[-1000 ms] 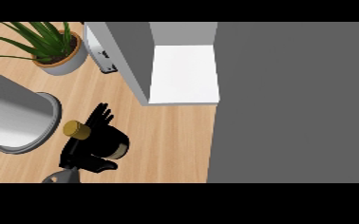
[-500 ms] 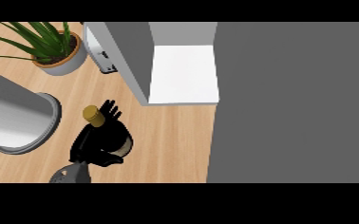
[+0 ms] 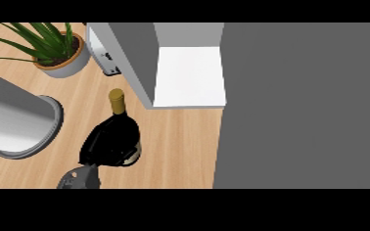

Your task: Pick up the wine, place it into the cabinet and close the cabinet

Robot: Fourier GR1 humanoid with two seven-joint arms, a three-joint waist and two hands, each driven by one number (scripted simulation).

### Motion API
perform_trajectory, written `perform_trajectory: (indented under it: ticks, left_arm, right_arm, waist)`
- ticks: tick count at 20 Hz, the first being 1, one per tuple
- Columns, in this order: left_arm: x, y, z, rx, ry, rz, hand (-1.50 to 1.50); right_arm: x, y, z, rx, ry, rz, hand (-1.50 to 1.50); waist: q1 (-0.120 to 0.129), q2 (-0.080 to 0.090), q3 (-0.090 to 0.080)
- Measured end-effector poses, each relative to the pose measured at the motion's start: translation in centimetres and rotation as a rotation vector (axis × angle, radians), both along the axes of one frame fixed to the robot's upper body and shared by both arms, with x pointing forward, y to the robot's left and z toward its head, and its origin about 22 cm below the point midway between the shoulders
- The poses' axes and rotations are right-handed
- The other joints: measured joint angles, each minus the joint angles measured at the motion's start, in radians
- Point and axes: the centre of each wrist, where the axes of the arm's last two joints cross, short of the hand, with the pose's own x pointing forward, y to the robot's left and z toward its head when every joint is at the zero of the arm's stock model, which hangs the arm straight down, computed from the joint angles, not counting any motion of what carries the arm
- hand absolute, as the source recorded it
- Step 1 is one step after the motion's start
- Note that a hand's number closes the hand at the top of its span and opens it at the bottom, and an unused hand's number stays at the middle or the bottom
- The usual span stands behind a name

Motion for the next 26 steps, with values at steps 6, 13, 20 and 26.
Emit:
perform_trajectory:
  ticks: [6, 13, 20, 26]
  left_arm:
    - [0.1, -0.2, 0.4, 0.024, -0.061, 0.049, 1.5]
    - [-3.1, 1.3, -0.3, -0.004, -0.183, 0.316, 1.5]
    - [-4.0, 0.2, 1.4, -0.069, -0.283, 0.337, 1.5]
    - [-3.5, -2.7, 5.2, -0.079, -0.31, 0.278, 1.5]
  right_arm:
    - [-0.1, 0.1, -0.2, 0.007, -0.002, 0.001, -1.5]
    - [0.1, -0.1, -0.4, 0.0, -0.02, -0.008, -1.5]
    - [0.2, -0.5, -0.4, -0.007, -0.023, -0.023, -1.5]
    - [0.1, -0.5, -0.5, 0.0, -0.018, -0.023, -1.5]
  waist:
    - [0.003, -0.001, 0.0]
    - [0.01, -0.002, 0.001]
    - [0.011, -0.003, 0.001]
    - [0.011, -0.004, 0.002]
